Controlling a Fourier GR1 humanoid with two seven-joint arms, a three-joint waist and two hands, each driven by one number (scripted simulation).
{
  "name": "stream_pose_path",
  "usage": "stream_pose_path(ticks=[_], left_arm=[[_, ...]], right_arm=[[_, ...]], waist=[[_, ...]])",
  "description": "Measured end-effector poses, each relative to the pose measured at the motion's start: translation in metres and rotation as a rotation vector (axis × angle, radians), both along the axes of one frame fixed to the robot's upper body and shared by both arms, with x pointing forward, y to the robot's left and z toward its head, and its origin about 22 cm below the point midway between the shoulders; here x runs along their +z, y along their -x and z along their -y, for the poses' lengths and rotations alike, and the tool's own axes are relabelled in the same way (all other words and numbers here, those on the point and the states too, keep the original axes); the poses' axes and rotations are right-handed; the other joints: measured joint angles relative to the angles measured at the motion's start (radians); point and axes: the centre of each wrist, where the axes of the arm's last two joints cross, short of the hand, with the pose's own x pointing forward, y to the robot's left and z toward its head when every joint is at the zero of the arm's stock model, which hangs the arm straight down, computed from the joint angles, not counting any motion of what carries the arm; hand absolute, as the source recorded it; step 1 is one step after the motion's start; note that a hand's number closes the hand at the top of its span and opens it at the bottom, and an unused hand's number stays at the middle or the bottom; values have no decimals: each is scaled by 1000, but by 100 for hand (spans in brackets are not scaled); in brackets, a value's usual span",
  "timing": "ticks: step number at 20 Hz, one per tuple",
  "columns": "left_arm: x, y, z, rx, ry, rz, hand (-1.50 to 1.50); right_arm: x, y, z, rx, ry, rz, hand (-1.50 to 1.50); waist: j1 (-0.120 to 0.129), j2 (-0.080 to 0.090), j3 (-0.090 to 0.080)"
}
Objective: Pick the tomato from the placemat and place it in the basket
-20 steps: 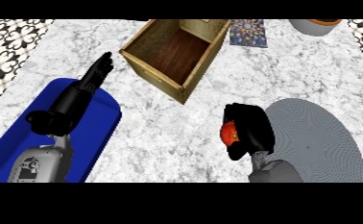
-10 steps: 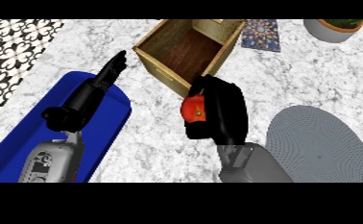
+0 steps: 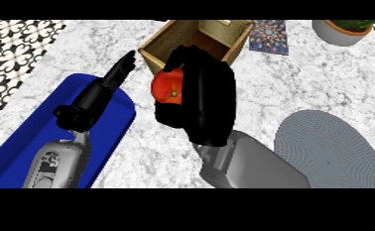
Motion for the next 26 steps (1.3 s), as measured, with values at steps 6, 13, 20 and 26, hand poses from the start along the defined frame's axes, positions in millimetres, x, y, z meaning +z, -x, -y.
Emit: stream_pose_path(ticks=[6,13,20,26], left_arm=[[0,-3,1,11,-3,-5,0],[1,-6,3,8,-2,-1,0],[2,-7,5,14,-3,8,0],[1,-6,-3,41,-6,11,0]], right_arm=[[31,-17,-21,-61,52,73,150],[69,-47,-37,-168,71,120,150],[109,-74,-46,-289,66,187,150],[131,-93,-48,-387,50,227,150]], waist=[[-11,-2,-2],[-10,9,-2],[-18,14,-1],[-39,17,0]])
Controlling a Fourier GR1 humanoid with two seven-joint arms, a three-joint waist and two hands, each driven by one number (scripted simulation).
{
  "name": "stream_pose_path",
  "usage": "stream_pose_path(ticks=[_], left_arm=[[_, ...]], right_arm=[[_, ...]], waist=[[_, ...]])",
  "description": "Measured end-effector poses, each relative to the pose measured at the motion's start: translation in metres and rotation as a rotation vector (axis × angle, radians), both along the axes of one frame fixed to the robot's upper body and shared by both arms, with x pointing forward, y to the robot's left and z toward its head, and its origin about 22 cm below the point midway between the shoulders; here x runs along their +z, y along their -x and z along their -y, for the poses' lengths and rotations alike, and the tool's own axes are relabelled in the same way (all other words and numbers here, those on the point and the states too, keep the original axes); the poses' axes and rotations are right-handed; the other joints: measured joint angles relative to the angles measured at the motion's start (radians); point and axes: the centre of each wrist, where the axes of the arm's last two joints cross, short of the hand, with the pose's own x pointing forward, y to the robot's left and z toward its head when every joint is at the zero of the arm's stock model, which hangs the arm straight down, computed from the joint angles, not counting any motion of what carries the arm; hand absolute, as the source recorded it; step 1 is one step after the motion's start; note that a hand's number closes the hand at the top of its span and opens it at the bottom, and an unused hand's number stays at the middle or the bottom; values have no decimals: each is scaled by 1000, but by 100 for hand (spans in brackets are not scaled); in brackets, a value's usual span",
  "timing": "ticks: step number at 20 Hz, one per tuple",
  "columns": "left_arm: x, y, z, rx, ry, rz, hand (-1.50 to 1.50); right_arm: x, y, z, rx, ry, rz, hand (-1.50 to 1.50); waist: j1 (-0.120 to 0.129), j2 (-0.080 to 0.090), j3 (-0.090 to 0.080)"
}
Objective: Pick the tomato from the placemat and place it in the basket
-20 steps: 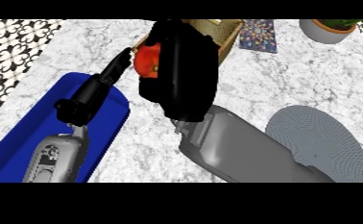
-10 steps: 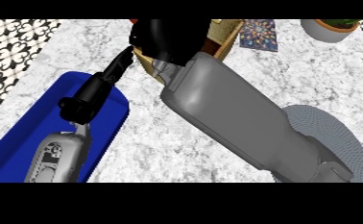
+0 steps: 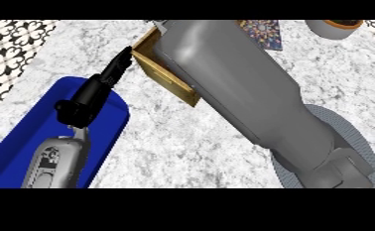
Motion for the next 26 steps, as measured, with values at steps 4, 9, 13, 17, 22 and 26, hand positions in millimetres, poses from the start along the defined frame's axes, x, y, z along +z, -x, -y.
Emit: stream_pose_path(ticks=[4,9,13,17,22,26], left_arm=[[-1,1,-4,11,3,4,0],[-1,2,-5,25,1,0,0],[-1,1,-8,34,3,0,0],[2,2,-16,44,6,9,0],[-2,7,-19,58,11,-3,0],[-4,9,-21,75,8,-3,0]], right_arm=[[6,-14,2,-42,-22,-16,150],[-4,-30,7,-62,-51,-63,150],[-23,-41,11,-71,-49,-77,150],[-44,-51,16,-91,-22,-67,150],[-58,-59,20,-114,8,-32,150],[-66,-65,29,-118,-29,25,-150]], waist=[[-13,2,1],[-29,2,3],[-39,2,3],[-48,1,4],[-62,-1,5],[-73,-2,6]])
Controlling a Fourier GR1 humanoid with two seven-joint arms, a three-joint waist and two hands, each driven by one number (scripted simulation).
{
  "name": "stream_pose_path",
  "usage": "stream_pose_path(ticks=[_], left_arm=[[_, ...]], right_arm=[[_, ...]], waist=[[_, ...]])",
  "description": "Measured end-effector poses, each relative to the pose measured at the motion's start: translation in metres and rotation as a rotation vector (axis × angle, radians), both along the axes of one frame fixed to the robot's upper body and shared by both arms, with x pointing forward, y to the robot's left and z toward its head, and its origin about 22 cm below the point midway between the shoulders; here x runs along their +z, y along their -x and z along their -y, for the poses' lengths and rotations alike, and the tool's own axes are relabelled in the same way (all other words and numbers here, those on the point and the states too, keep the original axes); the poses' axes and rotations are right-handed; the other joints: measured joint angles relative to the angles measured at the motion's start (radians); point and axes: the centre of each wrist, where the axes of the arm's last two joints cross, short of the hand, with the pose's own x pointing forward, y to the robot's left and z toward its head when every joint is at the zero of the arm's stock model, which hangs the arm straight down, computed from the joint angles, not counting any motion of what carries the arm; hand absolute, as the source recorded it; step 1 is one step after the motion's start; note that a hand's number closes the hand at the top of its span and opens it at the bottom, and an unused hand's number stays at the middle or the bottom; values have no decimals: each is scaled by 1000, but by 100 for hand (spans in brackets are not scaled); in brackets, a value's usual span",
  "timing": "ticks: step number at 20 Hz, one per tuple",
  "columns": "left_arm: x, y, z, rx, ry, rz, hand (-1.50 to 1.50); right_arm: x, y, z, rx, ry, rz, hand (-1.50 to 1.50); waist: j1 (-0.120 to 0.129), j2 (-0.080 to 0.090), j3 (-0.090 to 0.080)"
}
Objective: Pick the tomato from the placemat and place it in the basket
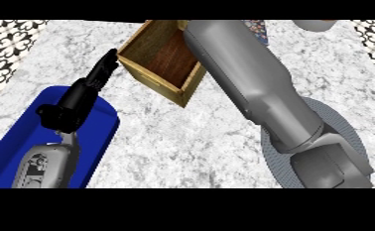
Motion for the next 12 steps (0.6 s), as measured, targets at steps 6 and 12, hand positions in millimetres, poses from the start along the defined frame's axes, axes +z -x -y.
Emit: stream_pose_path(ticks=[6,12], left_arm=[[-4,4,-6,4,2,0,0],[-4,3,-2,4,0,5,0]], right_arm=[[-6,-6,3,-14,-26,29,-150],[1,-6,0,19,-77,98,-150]], waist=[[-4,-1,0],[-4,0,0]])
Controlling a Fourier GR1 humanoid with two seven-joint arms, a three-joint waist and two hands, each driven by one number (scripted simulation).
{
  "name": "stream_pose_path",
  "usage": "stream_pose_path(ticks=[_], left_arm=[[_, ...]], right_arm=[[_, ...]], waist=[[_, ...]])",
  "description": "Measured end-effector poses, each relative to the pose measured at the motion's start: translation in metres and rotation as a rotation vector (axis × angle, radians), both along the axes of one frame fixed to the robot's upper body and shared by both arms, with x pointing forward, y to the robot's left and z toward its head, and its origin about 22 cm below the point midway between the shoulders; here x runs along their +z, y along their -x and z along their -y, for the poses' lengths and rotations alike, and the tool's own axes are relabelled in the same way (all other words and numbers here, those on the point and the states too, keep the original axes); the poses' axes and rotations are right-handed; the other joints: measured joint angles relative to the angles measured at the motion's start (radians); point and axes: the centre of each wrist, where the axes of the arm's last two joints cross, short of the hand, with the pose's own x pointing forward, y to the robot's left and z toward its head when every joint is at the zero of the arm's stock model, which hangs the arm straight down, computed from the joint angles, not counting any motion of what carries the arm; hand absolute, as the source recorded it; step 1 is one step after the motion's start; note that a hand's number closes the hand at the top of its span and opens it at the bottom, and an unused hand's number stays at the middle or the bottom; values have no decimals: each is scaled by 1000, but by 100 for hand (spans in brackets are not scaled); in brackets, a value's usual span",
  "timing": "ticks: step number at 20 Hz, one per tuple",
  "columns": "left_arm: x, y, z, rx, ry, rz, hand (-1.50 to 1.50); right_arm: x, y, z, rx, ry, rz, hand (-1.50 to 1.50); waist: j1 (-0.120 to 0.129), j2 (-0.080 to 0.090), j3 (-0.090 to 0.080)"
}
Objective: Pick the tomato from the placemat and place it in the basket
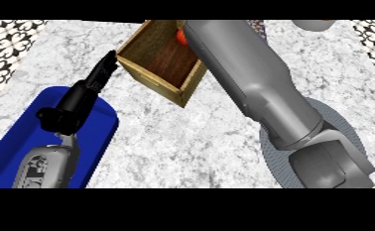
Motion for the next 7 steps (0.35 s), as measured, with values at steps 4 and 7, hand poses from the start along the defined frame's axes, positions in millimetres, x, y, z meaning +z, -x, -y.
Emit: stream_pose_path(ticks=[4,7], left_arm=[[2,1,-1,10,-2,-4,0],[0,2,-9,32,-5,-14,0]], right_arm=[[15,2,-1,21,-84,53,-150],[24,3,2,28,-172,79,-150]], waist=[[-12,-4,0],[-30,-11,1]])
